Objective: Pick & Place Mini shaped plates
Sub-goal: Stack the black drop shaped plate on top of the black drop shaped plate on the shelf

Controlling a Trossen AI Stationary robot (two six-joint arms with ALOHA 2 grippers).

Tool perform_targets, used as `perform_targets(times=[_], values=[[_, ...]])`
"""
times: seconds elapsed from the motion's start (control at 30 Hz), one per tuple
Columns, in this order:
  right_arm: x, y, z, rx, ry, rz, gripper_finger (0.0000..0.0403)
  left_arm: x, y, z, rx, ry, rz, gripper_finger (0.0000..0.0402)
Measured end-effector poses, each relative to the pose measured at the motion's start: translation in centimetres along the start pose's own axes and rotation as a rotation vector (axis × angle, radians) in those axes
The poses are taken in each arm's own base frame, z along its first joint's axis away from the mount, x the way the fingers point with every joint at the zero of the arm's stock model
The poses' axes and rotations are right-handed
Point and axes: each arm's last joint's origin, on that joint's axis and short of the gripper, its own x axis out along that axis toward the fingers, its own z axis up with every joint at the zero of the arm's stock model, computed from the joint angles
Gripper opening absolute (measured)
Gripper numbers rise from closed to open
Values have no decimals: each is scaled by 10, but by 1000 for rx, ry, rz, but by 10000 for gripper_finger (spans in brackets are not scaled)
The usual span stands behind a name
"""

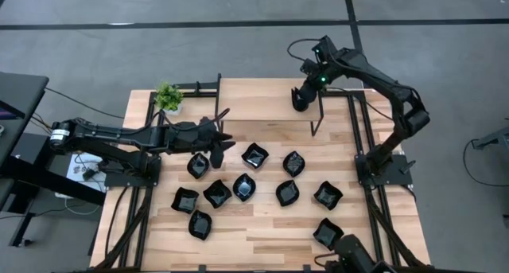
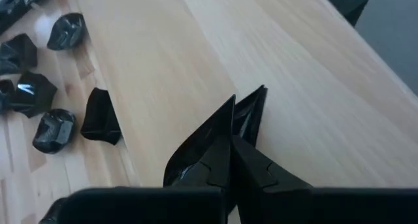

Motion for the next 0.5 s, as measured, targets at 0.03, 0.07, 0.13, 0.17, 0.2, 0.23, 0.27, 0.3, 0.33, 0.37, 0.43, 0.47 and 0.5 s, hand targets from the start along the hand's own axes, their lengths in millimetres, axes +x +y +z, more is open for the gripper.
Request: perform_targets(times=[0.03, 0.07, 0.13, 0.17, 0.2, 0.23, 0.27, 0.3, 0.33, 0.37, 0.43, 0.47, 0.5], values=[[1, 0, 0, -5, 0, 0, 0, 0, 0, 0, 0, -3, 4, 140], [1, -1, 0, -6, 1, 0, 0, 0, 0, 0, -1, -4, 5, 140], [1, -1, 0, -25, -1, -1, 0, 0, 0, 0, -1, -5, 5, 140], [0, -1, 0, -30, -2, -2, 0, 0, 0, 0, -1, -6, 4, 140], [0, -1, 0, -32, -3, -3, 0, 0, 0, 0, -1, -6, 4, 140], [0, -1, 0, -32, -4, -4, 0, 0, 0, 0, -1, -6, 4, 140], [0, -1, 1, -34, -6, -4, 0, 0, 0, 0, -1, -6, 4, 140], [0, -1, 1, -40, -8, -5, 0, 0, 0, 0, -1, -7, 7, 140], [0, -1, 1, -49, -9, -5, 0, 0, 0, 1, -1, -9, 12, 140], [0, -1, 1, -54, -10, -5, 0, 0, 0, 1, -1, -11, 16, 140], [0, -2, 2, -59, -17, -7, 0, 0, 0, 1, -1, -11, 18, 140], [0, -2, 2, -61, -21, -9, 0, 0, 0, 1, -1, -12, 18, 140], [0, -2, 3, -63, -24, -11, 0, 0, 0, 1, -1, -11, 18, 140]])
